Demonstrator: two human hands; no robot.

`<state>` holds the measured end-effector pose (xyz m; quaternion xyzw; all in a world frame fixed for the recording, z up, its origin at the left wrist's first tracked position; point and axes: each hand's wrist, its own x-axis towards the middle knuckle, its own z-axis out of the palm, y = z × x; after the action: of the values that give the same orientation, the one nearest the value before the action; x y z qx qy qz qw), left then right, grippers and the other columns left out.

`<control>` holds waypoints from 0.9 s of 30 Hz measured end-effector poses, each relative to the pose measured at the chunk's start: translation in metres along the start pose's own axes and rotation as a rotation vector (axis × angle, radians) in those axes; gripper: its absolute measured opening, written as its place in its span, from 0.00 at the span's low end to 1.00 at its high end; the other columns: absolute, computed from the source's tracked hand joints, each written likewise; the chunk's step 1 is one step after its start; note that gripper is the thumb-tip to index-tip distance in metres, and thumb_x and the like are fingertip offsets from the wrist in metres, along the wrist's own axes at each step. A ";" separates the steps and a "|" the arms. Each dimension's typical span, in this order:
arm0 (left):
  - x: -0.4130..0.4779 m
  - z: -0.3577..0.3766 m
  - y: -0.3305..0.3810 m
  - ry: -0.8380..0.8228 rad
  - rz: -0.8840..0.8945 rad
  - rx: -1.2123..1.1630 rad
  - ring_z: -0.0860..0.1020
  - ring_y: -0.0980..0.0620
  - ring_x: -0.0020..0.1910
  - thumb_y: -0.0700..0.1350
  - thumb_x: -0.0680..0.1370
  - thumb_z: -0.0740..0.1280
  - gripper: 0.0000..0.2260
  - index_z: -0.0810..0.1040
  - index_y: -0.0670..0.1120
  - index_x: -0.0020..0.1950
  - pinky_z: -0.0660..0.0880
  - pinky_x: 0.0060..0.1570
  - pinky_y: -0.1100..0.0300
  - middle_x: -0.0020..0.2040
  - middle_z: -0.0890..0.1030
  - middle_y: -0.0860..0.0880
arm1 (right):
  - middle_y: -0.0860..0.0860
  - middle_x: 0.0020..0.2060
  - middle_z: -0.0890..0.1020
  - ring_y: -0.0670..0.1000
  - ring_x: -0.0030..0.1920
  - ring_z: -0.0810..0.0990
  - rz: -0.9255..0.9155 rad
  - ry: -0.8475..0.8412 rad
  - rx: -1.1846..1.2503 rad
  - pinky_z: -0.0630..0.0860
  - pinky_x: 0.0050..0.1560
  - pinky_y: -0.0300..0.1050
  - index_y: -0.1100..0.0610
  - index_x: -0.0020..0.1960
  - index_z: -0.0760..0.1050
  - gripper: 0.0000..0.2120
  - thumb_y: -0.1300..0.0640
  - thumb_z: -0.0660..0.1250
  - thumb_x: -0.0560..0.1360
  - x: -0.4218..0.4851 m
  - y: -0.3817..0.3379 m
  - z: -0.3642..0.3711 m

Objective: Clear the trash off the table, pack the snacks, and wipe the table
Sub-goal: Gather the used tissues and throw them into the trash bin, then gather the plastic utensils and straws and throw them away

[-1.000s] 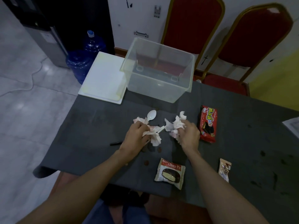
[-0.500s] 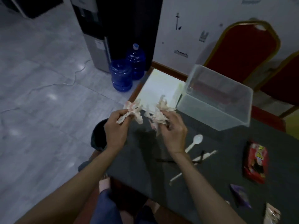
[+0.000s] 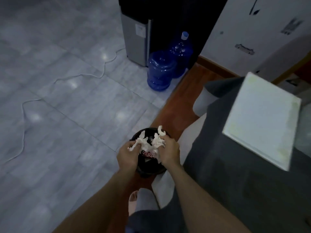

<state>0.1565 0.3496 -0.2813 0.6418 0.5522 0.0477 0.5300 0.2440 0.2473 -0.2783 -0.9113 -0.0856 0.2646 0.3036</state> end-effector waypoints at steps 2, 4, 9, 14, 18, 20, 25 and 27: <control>0.033 0.015 -0.030 -0.027 -0.088 -0.018 0.79 0.48 0.49 0.48 0.74 0.71 0.09 0.82 0.45 0.51 0.72 0.49 0.58 0.46 0.82 0.48 | 0.59 0.55 0.80 0.59 0.55 0.78 0.075 -0.048 -0.013 0.76 0.56 0.50 0.57 0.62 0.76 0.17 0.64 0.62 0.75 0.025 0.022 0.037; 0.062 0.033 -0.055 -0.076 -0.150 -0.023 0.79 0.48 0.49 0.49 0.74 0.71 0.10 0.82 0.45 0.52 0.74 0.52 0.57 0.47 0.82 0.49 | 0.58 0.54 0.80 0.59 0.54 0.79 0.099 -0.087 -0.028 0.76 0.54 0.51 0.58 0.62 0.76 0.16 0.64 0.61 0.75 0.050 0.045 0.070; 0.118 0.066 -0.099 -0.318 -0.483 -0.262 0.77 0.46 0.51 0.47 0.78 0.65 0.09 0.75 0.47 0.57 0.75 0.53 0.52 0.50 0.78 0.48 | 0.56 0.60 0.78 0.56 0.59 0.77 0.193 -0.236 0.005 0.69 0.49 0.37 0.58 0.68 0.71 0.20 0.66 0.62 0.76 0.088 0.093 0.126; 0.135 0.068 -0.119 -0.358 -0.520 -0.313 0.76 0.49 0.47 0.49 0.81 0.59 0.11 0.77 0.45 0.54 0.71 0.44 0.61 0.56 0.77 0.48 | 0.59 0.65 0.74 0.59 0.62 0.74 0.274 -0.228 -0.005 0.71 0.60 0.43 0.55 0.73 0.67 0.23 0.66 0.55 0.79 0.100 0.106 0.144; 0.121 0.048 -0.101 -0.377 -0.528 -0.291 0.66 0.44 0.71 0.54 0.82 0.54 0.23 0.66 0.44 0.73 0.63 0.61 0.57 0.73 0.68 0.46 | 0.60 0.60 0.77 0.59 0.58 0.76 0.261 -0.205 -0.008 0.73 0.54 0.45 0.57 0.69 0.70 0.19 0.65 0.56 0.79 0.083 0.080 0.123; 0.107 0.033 -0.079 -0.369 -0.499 -0.273 0.66 0.44 0.70 0.52 0.82 0.54 0.22 0.67 0.43 0.72 0.63 0.57 0.58 0.73 0.68 0.45 | 0.60 0.57 0.79 0.58 0.54 0.78 0.234 -0.157 0.004 0.73 0.49 0.44 0.57 0.67 0.71 0.18 0.65 0.56 0.79 0.071 0.059 0.105; 0.041 -0.010 0.006 -0.392 -0.377 -0.253 0.75 0.50 0.40 0.45 0.81 0.58 0.10 0.75 0.41 0.53 0.74 0.30 0.65 0.47 0.79 0.44 | 0.58 0.59 0.79 0.56 0.56 0.78 0.165 0.024 0.113 0.75 0.53 0.46 0.57 0.66 0.73 0.17 0.66 0.55 0.80 0.028 -0.004 0.037; 0.015 -0.025 0.029 -0.381 -0.300 -0.208 0.78 0.52 0.41 0.47 0.79 0.62 0.08 0.78 0.44 0.49 0.75 0.36 0.61 0.50 0.81 0.44 | 0.56 0.59 0.80 0.55 0.58 0.78 0.074 0.088 0.172 0.74 0.59 0.46 0.57 0.63 0.74 0.17 0.67 0.56 0.79 -0.001 -0.026 0.005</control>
<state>0.1652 0.3813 -0.2573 0.4923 0.5237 -0.0965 0.6885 0.2412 0.2700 -0.2659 -0.8950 -0.0153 0.2420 0.3743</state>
